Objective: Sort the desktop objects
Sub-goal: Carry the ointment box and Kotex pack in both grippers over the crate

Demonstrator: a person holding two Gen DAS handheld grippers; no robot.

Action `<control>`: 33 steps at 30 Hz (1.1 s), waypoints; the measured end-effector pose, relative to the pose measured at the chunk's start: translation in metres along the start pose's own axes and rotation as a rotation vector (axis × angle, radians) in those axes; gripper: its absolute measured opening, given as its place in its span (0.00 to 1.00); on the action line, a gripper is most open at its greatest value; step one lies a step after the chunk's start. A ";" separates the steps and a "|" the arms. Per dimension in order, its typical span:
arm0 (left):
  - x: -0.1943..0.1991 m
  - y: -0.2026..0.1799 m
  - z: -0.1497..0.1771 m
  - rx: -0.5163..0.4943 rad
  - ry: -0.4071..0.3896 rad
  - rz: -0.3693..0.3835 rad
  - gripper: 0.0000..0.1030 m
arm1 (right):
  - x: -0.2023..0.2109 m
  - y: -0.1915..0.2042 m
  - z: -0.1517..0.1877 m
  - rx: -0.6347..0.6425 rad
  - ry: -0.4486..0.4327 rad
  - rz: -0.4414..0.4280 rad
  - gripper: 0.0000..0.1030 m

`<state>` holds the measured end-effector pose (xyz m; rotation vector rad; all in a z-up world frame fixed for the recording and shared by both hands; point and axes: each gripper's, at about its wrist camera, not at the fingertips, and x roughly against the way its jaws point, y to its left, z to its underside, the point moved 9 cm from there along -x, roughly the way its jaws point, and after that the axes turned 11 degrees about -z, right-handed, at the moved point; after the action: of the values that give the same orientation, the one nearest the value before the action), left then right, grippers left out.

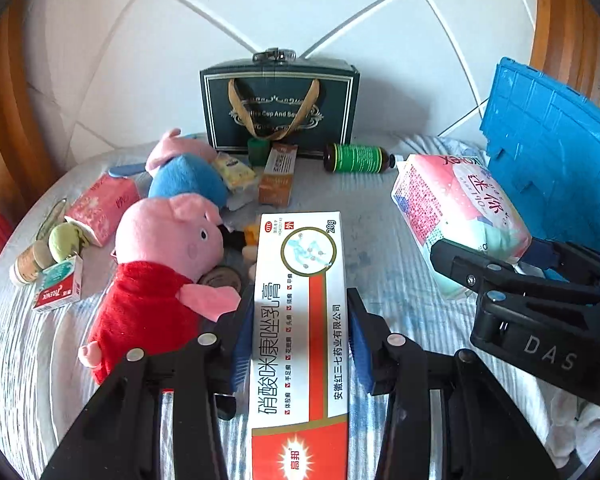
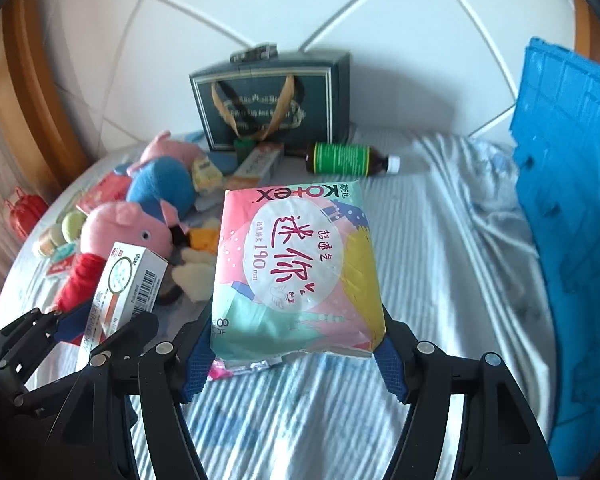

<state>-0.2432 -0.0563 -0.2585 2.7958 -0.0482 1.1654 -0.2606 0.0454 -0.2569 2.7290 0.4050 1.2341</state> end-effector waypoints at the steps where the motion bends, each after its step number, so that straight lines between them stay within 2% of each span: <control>1: 0.009 -0.001 -0.004 0.000 -0.017 0.001 0.40 | 0.009 0.001 -0.003 0.006 -0.018 0.003 0.67; 12: 0.098 -0.035 -0.045 -0.020 -0.194 0.015 0.40 | 0.121 -0.001 -0.032 0.058 -0.209 0.042 0.67; 20: 0.160 -0.090 -0.082 -0.041 -0.306 0.056 0.40 | 0.202 -0.025 -0.049 0.094 -0.324 0.108 0.67; 27: 0.205 -0.152 -0.123 -0.056 -0.380 0.110 0.40 | 0.273 -0.068 -0.078 0.095 -0.406 0.171 0.67; 30: 0.218 -0.184 -0.140 -0.075 -0.395 0.123 0.40 | 0.302 -0.096 -0.091 0.081 -0.429 0.188 0.67; 33: 0.231 -0.222 -0.158 -0.105 -0.414 0.131 0.40 | 0.335 -0.132 -0.105 0.075 -0.458 0.243 0.67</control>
<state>-0.1754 0.1854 -0.0044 2.9213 -0.3212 0.5643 -0.1534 0.2681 0.0246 3.0722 0.0707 0.6000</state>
